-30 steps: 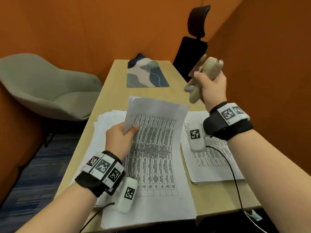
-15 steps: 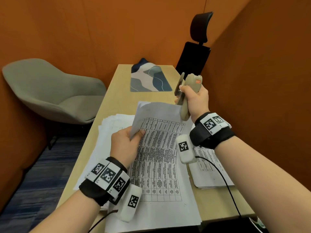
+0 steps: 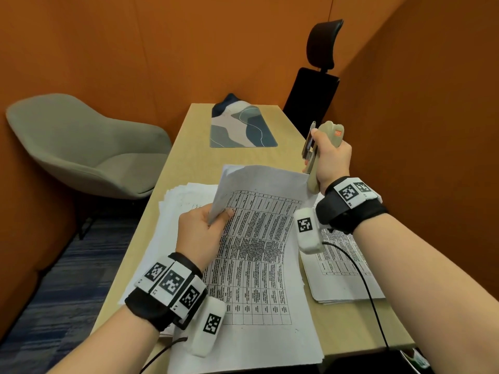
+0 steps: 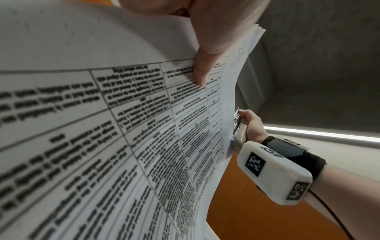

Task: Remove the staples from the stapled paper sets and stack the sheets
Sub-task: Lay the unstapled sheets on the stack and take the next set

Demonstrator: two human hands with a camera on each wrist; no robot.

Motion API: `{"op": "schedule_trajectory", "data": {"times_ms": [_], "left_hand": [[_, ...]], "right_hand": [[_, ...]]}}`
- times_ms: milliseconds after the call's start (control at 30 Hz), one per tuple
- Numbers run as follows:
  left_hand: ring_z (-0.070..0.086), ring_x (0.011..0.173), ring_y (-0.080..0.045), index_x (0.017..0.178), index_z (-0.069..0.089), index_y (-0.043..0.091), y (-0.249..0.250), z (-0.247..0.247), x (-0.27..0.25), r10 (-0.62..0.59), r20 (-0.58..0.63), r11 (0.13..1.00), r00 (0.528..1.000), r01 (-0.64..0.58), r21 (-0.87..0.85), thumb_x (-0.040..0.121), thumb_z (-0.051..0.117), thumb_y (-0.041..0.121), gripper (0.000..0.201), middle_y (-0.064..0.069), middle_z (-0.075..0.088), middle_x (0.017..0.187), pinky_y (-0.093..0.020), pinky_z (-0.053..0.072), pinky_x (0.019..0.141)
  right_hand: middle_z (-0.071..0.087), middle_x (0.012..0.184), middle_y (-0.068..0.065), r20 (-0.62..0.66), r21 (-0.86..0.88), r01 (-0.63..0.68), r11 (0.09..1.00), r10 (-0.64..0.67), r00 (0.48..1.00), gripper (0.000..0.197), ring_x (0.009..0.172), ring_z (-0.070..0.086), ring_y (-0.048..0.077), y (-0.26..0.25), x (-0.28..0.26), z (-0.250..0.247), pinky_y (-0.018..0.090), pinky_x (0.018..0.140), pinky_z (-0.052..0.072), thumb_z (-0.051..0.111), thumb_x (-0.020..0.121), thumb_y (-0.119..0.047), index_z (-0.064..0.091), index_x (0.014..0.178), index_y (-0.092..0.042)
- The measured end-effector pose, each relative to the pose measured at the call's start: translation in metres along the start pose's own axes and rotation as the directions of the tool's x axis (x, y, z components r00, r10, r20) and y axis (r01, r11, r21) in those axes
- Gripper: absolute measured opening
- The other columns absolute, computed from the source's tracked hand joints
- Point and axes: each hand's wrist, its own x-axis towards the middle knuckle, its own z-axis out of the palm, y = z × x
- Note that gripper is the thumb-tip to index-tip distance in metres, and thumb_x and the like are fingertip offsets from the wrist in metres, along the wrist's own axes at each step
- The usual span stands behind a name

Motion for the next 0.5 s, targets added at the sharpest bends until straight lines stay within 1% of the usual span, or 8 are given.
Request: {"op": "schedule_trajectory", "data": {"times_ms": [33, 67, 167, 200, 267, 367, 433, 500], "left_hand": [[0.046, 0.054, -0.014, 0.067, 0.062, -0.004, -0.001, 0.0, 0.0, -0.002, 0.001, 1.0, 1.0, 0.002, -0.006, 0.088, 0.062, 0.019, 0.032, -0.011, 0.058, 0.059, -0.013, 0.032, 0.045], [0.047, 0.056, -0.017, 0.07, 0.063, -0.006, -0.002, 0.0, 0.0, -0.005, 0.002, 1.0, 1.0, 0.005, -0.009, 0.088, 0.062, 0.02, 0.031, -0.014, 0.059, 0.062, -0.013, 0.033, 0.045], [0.049, 0.058, -0.017, 0.073, 0.065, -0.004, -0.005, 0.001, -0.001, -0.034, 0.015, 0.999, 0.999, 0.034, 0.003, 0.088, 0.062, 0.021, 0.029, -0.011, 0.061, 0.065, -0.014, 0.035, 0.048], [0.05, 0.058, -0.017, 0.073, 0.065, -0.002, -0.005, 0.001, -0.001, -0.046, 0.022, 0.999, 0.999, 0.046, 0.007, 0.088, 0.061, 0.021, 0.028, -0.009, 0.061, 0.065, -0.015, 0.036, 0.049], [0.049, 0.054, -0.012, 0.071, 0.066, 0.004, -0.003, 0.002, -0.003, -0.059, 0.032, 0.998, 0.998, 0.059, 0.01, 0.088, 0.061, 0.021, 0.024, -0.003, 0.06, 0.061, -0.011, 0.036, 0.046], [0.048, 0.046, -0.002, 0.065, 0.063, 0.01, 0.002, 0.002, -0.004, -0.051, 0.044, 0.999, 0.998, 0.05, 0.015, 0.088, 0.061, 0.02, 0.024, 0.002, 0.056, 0.056, -0.008, 0.036, 0.045], [0.05, 0.047, -0.001, 0.064, 0.062, 0.016, 0.005, 0.002, -0.003, -0.042, 0.034, 0.999, 0.999, 0.042, 0.012, 0.088, 0.061, 0.019, 0.023, 0.005, 0.057, 0.057, -0.007, 0.038, 0.046], [0.051, 0.05, -0.002, 0.066, 0.061, 0.018, 0.005, 0.0, 0.0, -0.056, 0.005, 0.998, 0.998, 0.056, 0.01, 0.088, 0.061, 0.017, 0.022, 0.007, 0.058, 0.058, -0.007, 0.039, 0.046]], "right_hand": [[0.057, 0.062, 0.002, -0.001, 0.001, 0.004, 1.0, -0.004, 1.0, 0.019, 0.053, 0.053, 0.018, 0.001, 0.0, 0.0, 0.03, 0.056, 0.047, 0.063, 0.082, -0.029, 0.059, 0.067, -0.019], [0.057, 0.062, 0.003, 0.0, -0.003, 0.005, 1.0, -0.005, 1.0, 0.018, 0.055, 0.055, 0.019, 0.001, 0.0, -0.001, 0.03, 0.057, 0.048, 0.063, 0.08, -0.03, 0.06, 0.066, -0.019], [0.057, 0.063, 0.003, 0.017, -0.015, 0.005, 1.0, -0.004, 1.0, 0.017, 0.059, 0.054, 0.023, 0.003, -0.001, -0.001, 0.033, 0.058, 0.047, 0.064, 0.076, -0.032, 0.06, 0.065, -0.02], [0.056, 0.062, 0.002, 0.021, -0.022, 0.012, 1.0, -0.011, 1.0, 0.017, 0.059, 0.053, 0.023, 0.004, -0.002, -0.001, 0.034, 0.059, 0.047, 0.065, 0.076, -0.033, 0.06, 0.065, -0.021], [0.056, 0.061, -0.001, 0.013, -0.042, 0.015, 0.999, -0.014, 1.0, 0.018, 0.061, 0.053, 0.022, 0.004, -0.002, -0.002, 0.038, 0.062, 0.048, 0.065, 0.071, -0.038, 0.059, 0.064, -0.023], [0.06, 0.065, 0.0, -0.014, -0.017, -0.002, 1.0, 0.002, 1.0, 0.023, 0.065, 0.056, 0.023, 0.002, -0.002, -0.007, 0.045, 0.07, 0.053, 0.064, 0.063, -0.045, 0.06, 0.064, -0.023], [0.063, 0.071, 0.003, -0.02, 0.039, -0.008, 0.999, 0.009, 1.0, 0.024, 0.071, 0.06, 0.025, -0.001, -0.004, -0.011, 0.049, 0.077, 0.053, 0.065, 0.064, -0.044, 0.06, 0.07, -0.021], [0.063, 0.078, 0.005, -0.038, 0.142, 0.029, 0.99, -0.023, 0.999, 0.025, 0.077, 0.062, 0.026, -0.008, -0.008, -0.016, 0.049, 0.082, 0.054, 0.064, 0.067, -0.041, 0.058, 0.078, -0.019]]}}
